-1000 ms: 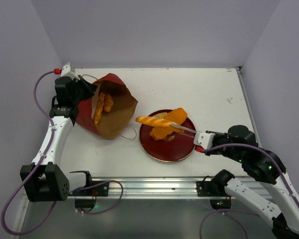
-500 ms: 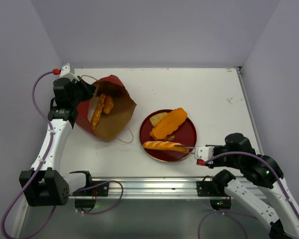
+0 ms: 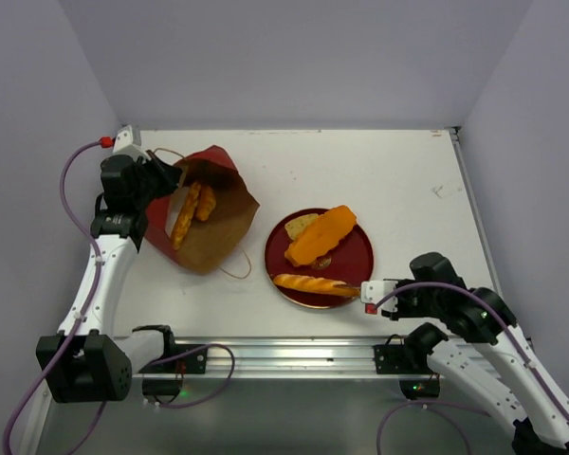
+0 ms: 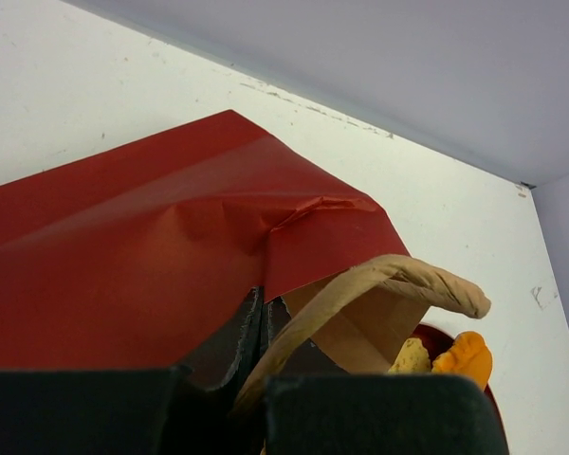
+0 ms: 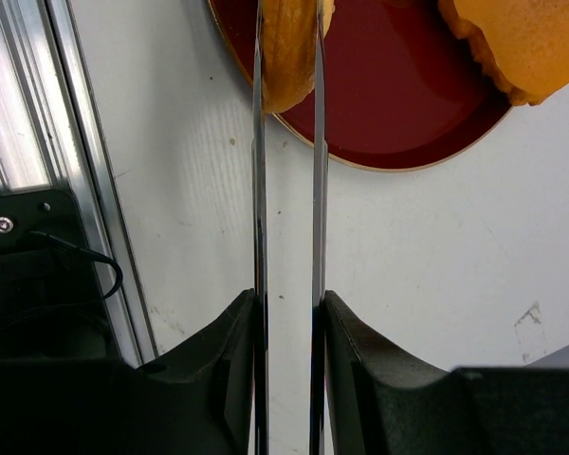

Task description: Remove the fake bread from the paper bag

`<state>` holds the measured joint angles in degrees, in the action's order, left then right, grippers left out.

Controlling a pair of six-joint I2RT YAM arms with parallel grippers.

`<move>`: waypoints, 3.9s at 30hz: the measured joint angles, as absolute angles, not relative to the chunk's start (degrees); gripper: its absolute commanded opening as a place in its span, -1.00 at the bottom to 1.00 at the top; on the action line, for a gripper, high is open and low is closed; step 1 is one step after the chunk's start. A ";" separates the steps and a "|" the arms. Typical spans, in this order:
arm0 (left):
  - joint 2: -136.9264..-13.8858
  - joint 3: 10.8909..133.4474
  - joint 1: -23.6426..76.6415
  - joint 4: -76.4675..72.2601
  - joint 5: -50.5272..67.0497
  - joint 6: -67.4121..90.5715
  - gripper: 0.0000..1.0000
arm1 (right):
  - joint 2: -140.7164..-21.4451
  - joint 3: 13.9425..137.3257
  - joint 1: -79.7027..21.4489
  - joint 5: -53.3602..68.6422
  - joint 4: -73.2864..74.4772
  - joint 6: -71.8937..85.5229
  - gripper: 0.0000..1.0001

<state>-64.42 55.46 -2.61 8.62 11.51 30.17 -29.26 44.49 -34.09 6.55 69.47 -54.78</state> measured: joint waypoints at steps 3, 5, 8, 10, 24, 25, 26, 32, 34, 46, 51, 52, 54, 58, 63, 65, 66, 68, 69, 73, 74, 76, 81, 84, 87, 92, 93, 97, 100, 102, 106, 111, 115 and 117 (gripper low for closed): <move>-63.68 54.28 -2.61 8.08 11.57 30.20 -1.00 | -30.33 44.51 -34.09 6.46 69.32 -54.72 -0.48; -63.18 53.39 -2.61 7.81 11.60 30.17 -1.00 | -31.14 44.80 -34.06 6.57 69.32 -54.68 -0.39; -62.67 52.29 -2.61 7.49 11.75 30.20 -1.00 | -32.27 45.63 -34.06 6.66 69.36 -54.63 -0.32; -62.43 51.70 -2.61 7.07 11.86 30.20 -1.00 | -32.82 46.22 -34.06 6.87 69.36 -54.52 -0.29; -62.06 50.74 -2.61 5.91 12.25 30.20 -1.00 | -34.11 46.81 -34.06 7.51 69.89 -54.78 -0.15; -62.06 50.74 -2.61 5.85 12.25 30.20 -1.00 | -34.11 46.81 -34.06 7.51 69.89 -54.76 -0.13; -62.06 50.72 -2.61 5.78 12.25 30.20 -1.00 | -34.11 46.81 -34.06 7.55 69.89 -54.76 -0.12; -62.06 50.72 -2.61 5.54 12.25 30.20 -1.00 | -34.13 47.24 -34.06 8.99 70.30 -54.92 -0.04; -62.06 50.72 -2.61 5.54 12.25 30.20 -1.00 | -34.17 48.21 -34.06 9.58 70.96 -54.96 -0.03; -62.04 50.72 -2.61 5.45 12.27 30.20 -1.00 | -37.12 55.92 -34.06 13.45 72.86 -54.94 -0.05; -61.91 50.72 -2.61 5.43 12.32 30.17 -1.00 | -42.37 61.08 -34.06 15.03 72.36 -54.26 -0.07; -61.84 50.72 -2.61 5.43 12.34 30.17 -1.00 | -43.90 62.17 -34.06 15.44 72.03 -53.93 -0.08; -61.69 50.72 -2.61 5.45 12.34 30.15 -1.00 | -48.07 64.71 -34.06 16.49 71.35 -52.95 -0.10; -61.39 50.72 -2.61 5.50 12.34 29.32 -1.00 | -57.60 69.91 -34.06 19.90 67.90 -49.74 -0.11; -61.06 50.72 -2.61 5.63 12.40 28.47 -1.00 | -68.64 75.64 -35.00 24.77 61.10 -42.96 -0.13; -61.04 50.72 -2.61 5.63 12.73 27.92 -1.00 | -72.66 78.11 -36.75 25.63 57.54 -39.16 -0.14; -61.04 50.72 -2.61 5.65 12.97 27.81 -1.00 | -74.52 79.11 -38.02 25.96 55.57 -37.39 -0.14; -61.04 50.72 -2.61 5.65 13.54 27.38 -1.00 | -78.08 80.53 -41.17 25.89 51.92 -33.93 -0.14; -61.04 50.72 -2.61 5.67 13.89 27.18 -1.00 | -79.79 80.93 -43.13 25.26 49.93 -32.49 -0.15; -60.69 50.72 -2.61 6.00 15.22 26.30 -1.00 | -86.78 81.73 -49.82 21.28 43.51 -29.26 -0.16; -60.45 50.72 -2.61 6.35 15.51 26.00 -1.00 | -88.58 82.00 -51.29 20.01 42.46 -29.74 -0.16; -59.94 50.70 -2.61 7.09 16.21 25.74 -1.00 | -91.61 82.19 -54.02 16.69 40.10 -31.99 -0.16; -58.52 49.39 -2.61 8.01 17.85 25.28 -1.00 | -96.23 82.17 -59.68 7.35 33.85 -42.28 -0.15; -58.24 48.69 -2.61 8.25 18.96 24.84 -1.00 | -97.56 82.04 -62.63 1.08 29.34 -47.92 -0.15; -58.13 48.12 -2.61 8.21 19.75 24.47 -1.00 | -99.11 82.04 -65.04 -5.37 25.08 -52.38 -0.15; -57.71 47.33 -2.61 8.21 20.56 24.40 -1.00 | -102.30 82.04 -65.67 -13.82 20.60 -58.48 -0.13; -57.58 47.20 -2.61 8.23 20.67 24.38 -1.00 | -102.89 82.04 -65.65 -15.22 20.03 -59.55 -0.13; -57.10 47.00 -2.61 8.23 20.80 24.38 -1.00 | -105.32 82.04 -65.49 -20.08 17.61 -63.13 -0.12; -56.66 47.00 -2.61 8.25 20.80 24.38 -1.00 | -106.52 82.06 -65.49 -22.09 16.38 -64.69 -0.10; -56.40 46.98 -2.61 8.25 20.80 24.38 -1.00 | -107.42 82.13 -65.49 -23.29 15.51 -65.54 -0.10; -56.12 46.96 -2.61 8.23 20.84 24.36 -1.00 | -110.17 83.85 -65.52 -24.80 14.98 -66.52 -0.08; -56.12 46.61 -2.61 8.12 20.99 24.38 -1.00 | -112.88 85.76 -65.52 -26.48 13.43 -67.81 -0.07; -56.10 46.22 -2.61 7.99 21.43 24.40 -1.00 | -113.23 85.80 -65.60 -27.49 12.10 -68.75 -0.07; -56.03 46.22 -2.61 7.97 21.50 24.40 -1.00 | -113.23 85.80 -65.69 -27.62 11.38 -69.34 -0.06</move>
<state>-56.03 46.22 -2.61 7.97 21.50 24.40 -113.23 85.80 -65.69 -27.62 11.38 -69.34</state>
